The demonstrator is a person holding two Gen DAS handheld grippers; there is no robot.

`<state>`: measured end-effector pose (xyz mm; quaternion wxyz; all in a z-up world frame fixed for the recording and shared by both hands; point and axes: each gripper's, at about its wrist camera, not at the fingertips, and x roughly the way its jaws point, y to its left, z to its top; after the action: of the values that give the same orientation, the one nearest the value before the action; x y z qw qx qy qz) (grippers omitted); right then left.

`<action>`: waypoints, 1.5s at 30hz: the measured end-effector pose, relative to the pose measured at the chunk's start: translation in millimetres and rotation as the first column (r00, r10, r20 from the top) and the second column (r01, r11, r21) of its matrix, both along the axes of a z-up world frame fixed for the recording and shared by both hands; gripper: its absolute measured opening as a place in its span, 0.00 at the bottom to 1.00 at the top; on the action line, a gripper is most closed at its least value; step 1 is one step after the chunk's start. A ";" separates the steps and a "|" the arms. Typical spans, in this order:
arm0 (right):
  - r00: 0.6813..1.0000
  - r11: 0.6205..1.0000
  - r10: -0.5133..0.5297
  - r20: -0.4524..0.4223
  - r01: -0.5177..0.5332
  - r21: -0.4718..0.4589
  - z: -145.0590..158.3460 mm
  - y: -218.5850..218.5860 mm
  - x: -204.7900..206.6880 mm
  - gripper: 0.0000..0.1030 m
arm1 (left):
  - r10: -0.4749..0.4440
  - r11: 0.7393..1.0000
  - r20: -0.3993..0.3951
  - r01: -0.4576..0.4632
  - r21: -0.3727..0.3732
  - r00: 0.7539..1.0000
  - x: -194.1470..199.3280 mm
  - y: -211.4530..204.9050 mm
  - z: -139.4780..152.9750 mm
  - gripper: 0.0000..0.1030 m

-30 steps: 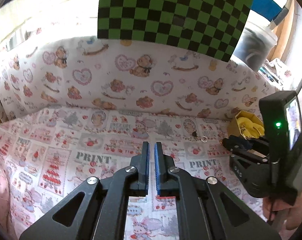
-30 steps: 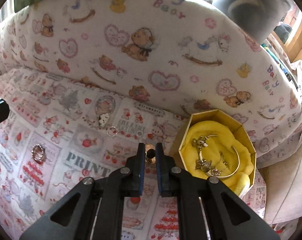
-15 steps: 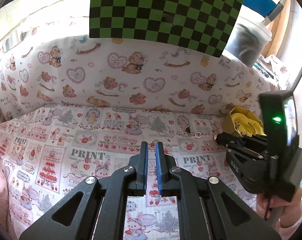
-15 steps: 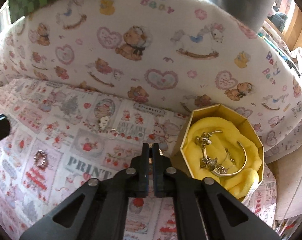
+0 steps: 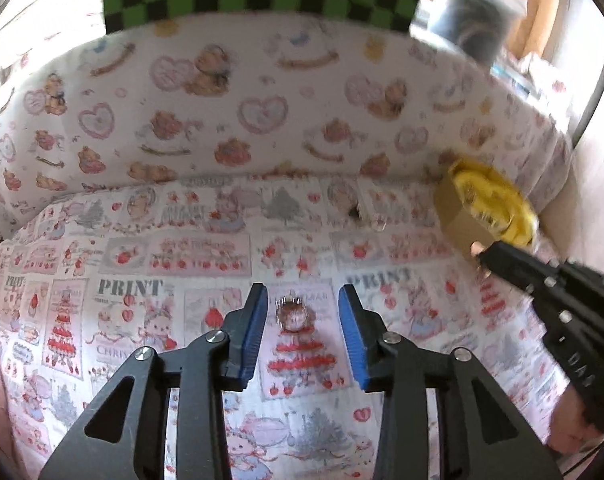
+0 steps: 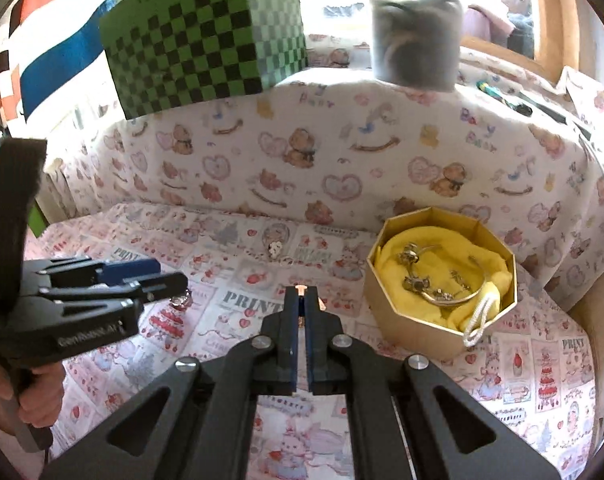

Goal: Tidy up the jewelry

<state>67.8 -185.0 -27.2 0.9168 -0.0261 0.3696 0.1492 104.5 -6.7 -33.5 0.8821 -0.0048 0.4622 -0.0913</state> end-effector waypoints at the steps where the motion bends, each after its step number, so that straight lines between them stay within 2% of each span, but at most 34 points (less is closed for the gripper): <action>1: 1.000 1.000 -0.001 -0.003 0.001 0.003 2.9 0.3 2.5 0.02 | 0.006 0.999 -0.011 -0.006 0.033 1.000 0.8 -3.0 -2.8 0.35; 3: 1.000 1.000 -0.013 -0.003 0.013 0.005 5.2 -0.1 2.5 0.02 | 0.033 0.997 -0.029 -0.031 0.068 0.999 3.9 -4.0 -8.9 0.35; 5: 1.000 1.000 -0.013 -0.009 0.013 0.010 4.0 -6.0 5.4 0.02 | 0.041 0.999 -0.057 -0.039 0.037 0.997 8.4 0.2 -15.3 0.34; 7: 1.000 1.000 -0.019 -0.015 0.019 0.016 4.4 -10.6 7.3 0.02 | 0.042 0.999 -0.042 -0.041 0.020 0.998 9.1 1.6 -14.7 0.33; 10: 1.000 1.000 -0.018 -0.011 0.018 0.015 3.8 -11.8 5.5 0.02 | 0.044 0.999 -0.047 -0.044 0.013 0.998 10.1 0.7 -15.5 0.18; 13: 1.000 1.000 -0.020 0.013 0.020 -0.006 5.7 -11.6 3.2 0.02 | 0.059 0.998 -0.048 -0.058 0.011 0.997 9.6 1.0 -14.5 0.18; 15: 1.000 1.000 -0.021 0.016 0.021 0.000 6.6 -12.1 2.2 0.02 | 0.071 0.997 -0.044 -0.070 0.007 0.997 7.8 6.7 -13.1 0.08; 22: 0.999 1.000 -0.023 0.031 0.022 0.021 11.7 -18.2 -0.6 0.02 | 0.068 0.998 -0.014 -0.068 -0.007 0.998 2.6 12.2 -3.8 0.08; 26: 0.999 1.000 -0.025 0.030 0.024 0.020 11.9 -16.7 -0.5 0.02 | 0.052 0.999 0.008 -0.052 -0.003 0.999 0.0 3.6 -3.7 0.20; 36: 0.999 1.000 -0.017 0.028 0.017 0.014 11.2 -14.3 -0.4 0.02 | 0.035 0.994 0.003 -0.035 0.108 0.999 0.4 -9.8 -18.9 0.20; 40: 0.999 1.000 -0.024 0.029 0.024 0.015 11.4 -14.7 0.1 0.02 | 0.036 0.992 0.004 -0.036 0.118 0.999 1.8 -21.0 -18.1 0.18; 45: 0.999 0.999 -0.027 0.041 0.025 0.026 14.4 -16.5 -1.5 0.02 | 0.044 0.995 0.014 -0.045 0.089 0.999 -0.6 -17.5 -11.8 0.18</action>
<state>66.2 -201.4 -12.7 0.9264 -0.0126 0.3489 0.1414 103.8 -24.2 -45.3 0.8861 0.0249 0.4601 -0.0508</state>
